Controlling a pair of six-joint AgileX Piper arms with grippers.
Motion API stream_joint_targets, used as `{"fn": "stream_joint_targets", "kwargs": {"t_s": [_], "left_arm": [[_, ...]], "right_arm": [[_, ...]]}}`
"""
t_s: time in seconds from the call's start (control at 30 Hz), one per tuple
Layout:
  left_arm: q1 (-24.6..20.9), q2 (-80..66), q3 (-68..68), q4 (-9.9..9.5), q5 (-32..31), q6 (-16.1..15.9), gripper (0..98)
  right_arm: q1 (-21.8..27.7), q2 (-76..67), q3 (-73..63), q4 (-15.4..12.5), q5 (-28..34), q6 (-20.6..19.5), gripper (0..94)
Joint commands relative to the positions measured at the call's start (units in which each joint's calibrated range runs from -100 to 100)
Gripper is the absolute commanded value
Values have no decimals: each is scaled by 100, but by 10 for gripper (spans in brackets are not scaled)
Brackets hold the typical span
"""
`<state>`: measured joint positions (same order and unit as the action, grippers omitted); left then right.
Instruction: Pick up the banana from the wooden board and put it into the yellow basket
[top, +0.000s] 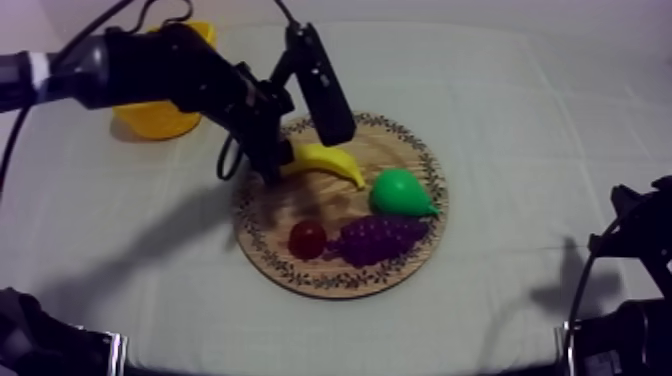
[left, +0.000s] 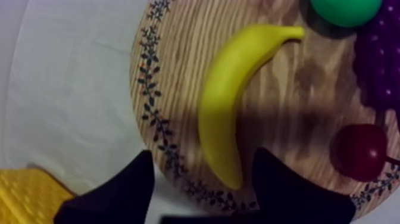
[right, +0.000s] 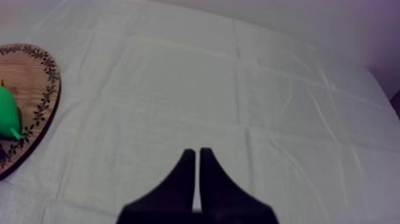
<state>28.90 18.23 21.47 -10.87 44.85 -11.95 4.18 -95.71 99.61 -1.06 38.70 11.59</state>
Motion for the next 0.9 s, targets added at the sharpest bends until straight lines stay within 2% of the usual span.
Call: {"fn": "stream_joint_targets", "kwargs": {"t_s": [0.0,0.27,0.5,0.6,0.87], "left_arm": [[4,514,-442,15,171,-66,615],[18,1258,-1176,15,705,-168,605],[54,1621,-1483,-87,1061,-67,542],[101,1736,-1530,-204,1126,62,475],[286,1806,-1513,-681,1211,670,274]], "right_arm": [[3,-5,5,1,1,1,4],[3,-5,5,1,1,1,4],[3,-5,5,1,1,1,4],[3,-5,5,1,1,1,4],[3,-5,5,1,1,1,4]]}}
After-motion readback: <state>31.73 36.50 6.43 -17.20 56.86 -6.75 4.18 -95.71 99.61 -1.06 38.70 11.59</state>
